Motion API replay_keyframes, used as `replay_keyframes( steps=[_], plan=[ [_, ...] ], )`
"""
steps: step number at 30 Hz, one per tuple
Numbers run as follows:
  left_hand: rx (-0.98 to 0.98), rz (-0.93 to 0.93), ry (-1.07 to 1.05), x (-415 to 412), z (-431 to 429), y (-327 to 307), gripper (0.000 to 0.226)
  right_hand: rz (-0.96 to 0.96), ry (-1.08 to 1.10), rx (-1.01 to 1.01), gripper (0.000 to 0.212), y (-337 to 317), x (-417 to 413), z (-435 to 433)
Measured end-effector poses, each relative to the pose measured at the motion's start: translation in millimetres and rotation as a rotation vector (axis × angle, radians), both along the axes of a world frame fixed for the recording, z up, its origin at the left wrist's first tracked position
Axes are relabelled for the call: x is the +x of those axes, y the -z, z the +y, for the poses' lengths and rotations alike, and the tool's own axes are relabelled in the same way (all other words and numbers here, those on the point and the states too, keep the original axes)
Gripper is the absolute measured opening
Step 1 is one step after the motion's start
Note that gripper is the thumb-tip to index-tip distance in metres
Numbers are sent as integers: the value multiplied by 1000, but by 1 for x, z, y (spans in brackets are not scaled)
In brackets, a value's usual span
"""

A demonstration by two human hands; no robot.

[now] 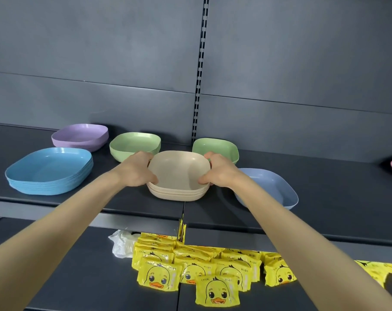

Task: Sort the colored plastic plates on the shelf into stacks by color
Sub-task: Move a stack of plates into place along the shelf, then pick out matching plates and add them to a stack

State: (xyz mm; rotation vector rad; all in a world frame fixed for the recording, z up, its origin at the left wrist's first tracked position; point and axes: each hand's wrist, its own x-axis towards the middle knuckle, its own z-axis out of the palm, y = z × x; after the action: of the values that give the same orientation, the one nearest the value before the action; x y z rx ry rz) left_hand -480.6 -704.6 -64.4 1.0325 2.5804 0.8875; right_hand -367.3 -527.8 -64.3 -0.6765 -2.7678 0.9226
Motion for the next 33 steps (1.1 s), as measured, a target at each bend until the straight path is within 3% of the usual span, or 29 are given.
replay_keyframes(
  steps=[6,10,20,27,33],
  plan=[
    [-70,97,5,12,3,-15,26,-78,-37,83,55,-19,12,0],
    [-4,380,46,46,20,-47,53,-7,-33,217,60,-54,45,11],
    [163,658,271,155,106,-110,57,230,191,487,49,-114,195,85],
    [282,712,393,302,191,-99,53,221,308,631,45,-113,358,153],
    [312,673,472,416,266,-72,53,151,381,641,43,-86,482,217]
  ],
)
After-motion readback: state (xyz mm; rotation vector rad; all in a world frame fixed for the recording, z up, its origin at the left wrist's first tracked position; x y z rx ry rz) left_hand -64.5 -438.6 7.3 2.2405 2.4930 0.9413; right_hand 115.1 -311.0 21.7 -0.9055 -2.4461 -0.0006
